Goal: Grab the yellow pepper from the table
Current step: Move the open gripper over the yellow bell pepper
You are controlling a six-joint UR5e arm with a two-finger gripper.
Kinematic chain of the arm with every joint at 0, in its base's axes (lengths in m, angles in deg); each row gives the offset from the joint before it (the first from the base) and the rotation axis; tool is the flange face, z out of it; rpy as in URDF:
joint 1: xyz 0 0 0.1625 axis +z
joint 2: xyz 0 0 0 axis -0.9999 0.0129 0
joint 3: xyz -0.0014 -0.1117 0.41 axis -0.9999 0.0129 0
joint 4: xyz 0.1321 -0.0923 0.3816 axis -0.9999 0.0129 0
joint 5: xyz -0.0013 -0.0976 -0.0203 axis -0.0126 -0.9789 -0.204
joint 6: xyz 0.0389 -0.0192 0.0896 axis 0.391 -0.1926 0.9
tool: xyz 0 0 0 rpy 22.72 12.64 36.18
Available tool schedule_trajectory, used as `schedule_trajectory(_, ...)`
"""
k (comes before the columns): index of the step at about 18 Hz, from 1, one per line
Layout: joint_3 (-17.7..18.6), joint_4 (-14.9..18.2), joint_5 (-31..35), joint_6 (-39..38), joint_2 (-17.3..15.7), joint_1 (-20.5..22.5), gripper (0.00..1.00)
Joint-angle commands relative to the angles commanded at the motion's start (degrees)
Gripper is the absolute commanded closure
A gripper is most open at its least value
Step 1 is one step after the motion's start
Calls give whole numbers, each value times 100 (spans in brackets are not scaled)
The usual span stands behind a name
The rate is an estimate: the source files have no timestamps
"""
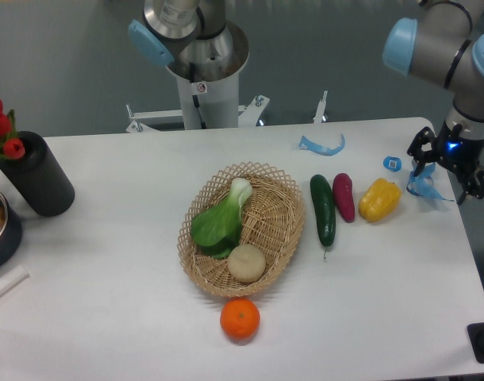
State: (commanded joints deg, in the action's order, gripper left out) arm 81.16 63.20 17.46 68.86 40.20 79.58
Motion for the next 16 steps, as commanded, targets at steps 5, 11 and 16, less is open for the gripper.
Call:
schedule_trajectory(5, 35, 0, -9, 44, -9, 18, 0)
schedule_trajectory(11, 640, -385, -263, -17, -87, 272, 0)
schedule_trajectory(16, 1282, -949, -492, -17, -228, 501, 0)
